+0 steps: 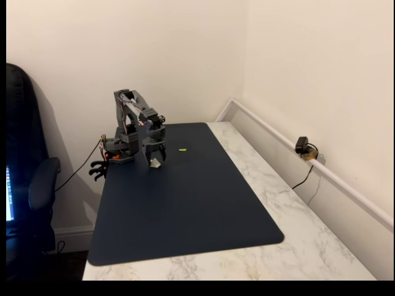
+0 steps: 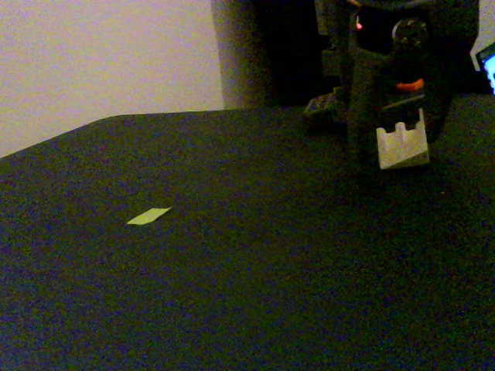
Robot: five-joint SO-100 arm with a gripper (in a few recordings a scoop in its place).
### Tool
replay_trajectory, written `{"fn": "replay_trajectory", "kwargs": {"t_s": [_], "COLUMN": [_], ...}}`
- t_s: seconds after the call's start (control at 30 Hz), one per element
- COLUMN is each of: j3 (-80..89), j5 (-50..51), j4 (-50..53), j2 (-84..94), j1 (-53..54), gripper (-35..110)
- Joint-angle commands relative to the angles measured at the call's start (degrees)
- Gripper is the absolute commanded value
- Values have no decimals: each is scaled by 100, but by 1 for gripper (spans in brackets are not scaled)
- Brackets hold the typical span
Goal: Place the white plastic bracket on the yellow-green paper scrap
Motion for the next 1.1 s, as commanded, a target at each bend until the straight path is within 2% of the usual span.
{"fn": "replay_trajectory", "kwargs": {"t_s": [0.0, 0.3, 0.5, 0.7, 1.07], "j3": [44, 79, 158, 167, -800], "j5": [141, 264, 176, -44, -598], "j4": [-18, -18, 62, 237, 1345], "j2": [79, 79, 114, 202, 466], "j1": [-176, -211, -53, 141, 378], "gripper": [31, 18, 0, 0, 0]}}
